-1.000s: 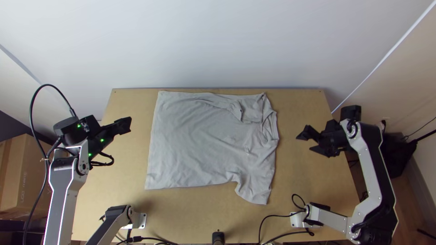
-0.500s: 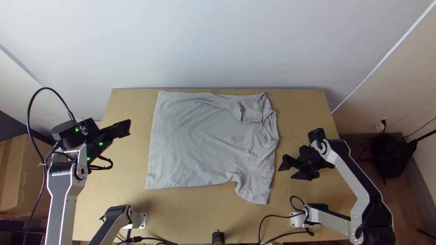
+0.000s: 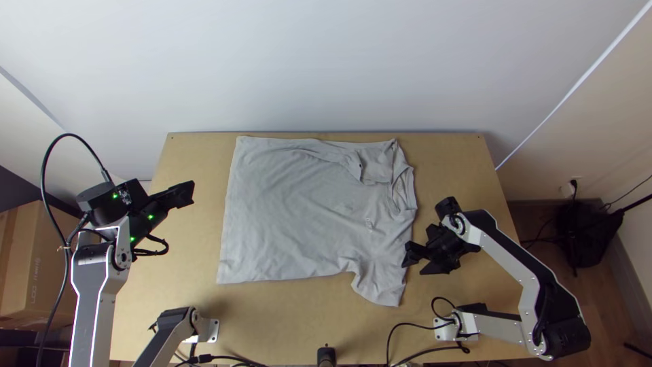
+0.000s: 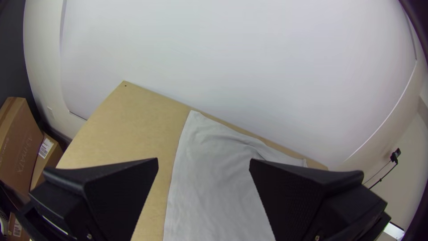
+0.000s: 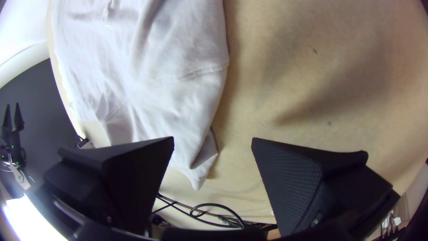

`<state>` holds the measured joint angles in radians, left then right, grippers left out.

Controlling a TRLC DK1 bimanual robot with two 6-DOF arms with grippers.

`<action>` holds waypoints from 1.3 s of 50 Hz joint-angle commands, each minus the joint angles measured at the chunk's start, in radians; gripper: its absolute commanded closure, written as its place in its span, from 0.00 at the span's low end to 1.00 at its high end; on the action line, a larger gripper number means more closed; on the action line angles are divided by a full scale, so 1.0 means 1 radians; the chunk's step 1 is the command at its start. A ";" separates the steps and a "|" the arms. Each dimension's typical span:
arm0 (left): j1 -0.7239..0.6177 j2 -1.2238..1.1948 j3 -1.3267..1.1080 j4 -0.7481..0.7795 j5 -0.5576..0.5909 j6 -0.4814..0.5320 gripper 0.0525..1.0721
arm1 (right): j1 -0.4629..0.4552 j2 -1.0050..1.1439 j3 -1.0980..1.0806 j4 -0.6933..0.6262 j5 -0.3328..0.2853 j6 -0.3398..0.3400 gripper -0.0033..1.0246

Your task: Fold the t-shirt

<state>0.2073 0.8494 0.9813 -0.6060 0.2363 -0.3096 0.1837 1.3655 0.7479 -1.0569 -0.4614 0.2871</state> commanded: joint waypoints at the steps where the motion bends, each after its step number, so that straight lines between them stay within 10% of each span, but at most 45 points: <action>1: 0.006 -0.021 -0.024 -0.009 0.009 0.017 0.04 | 0.028 0.038 -0.019 0.025 -0.008 0.024 0.25; 9: 0.010 -0.027 -0.027 -0.012 0.009 0.021 0.04 | 0.076 0.092 -0.018 0.038 -0.006 0.035 0.25; 22: 0.014 -0.027 -0.029 -0.064 0.011 0.081 0.04 | 0.119 0.010 -0.045 0.179 0.090 0.055 0.97; 46: -0.082 0.080 -0.095 -0.545 0.008 0.742 0.05 | 0.114 -0.017 -0.036 0.170 0.098 0.050 0.97; 65: -0.233 0.203 -0.248 -0.630 -0.149 0.780 0.16 | 0.123 -0.043 -0.041 0.170 0.096 0.058 0.97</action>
<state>-0.0025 1.0111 0.7826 -1.2304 0.1146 0.4679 0.2947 1.3460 0.7242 -0.8787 -0.3733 0.3290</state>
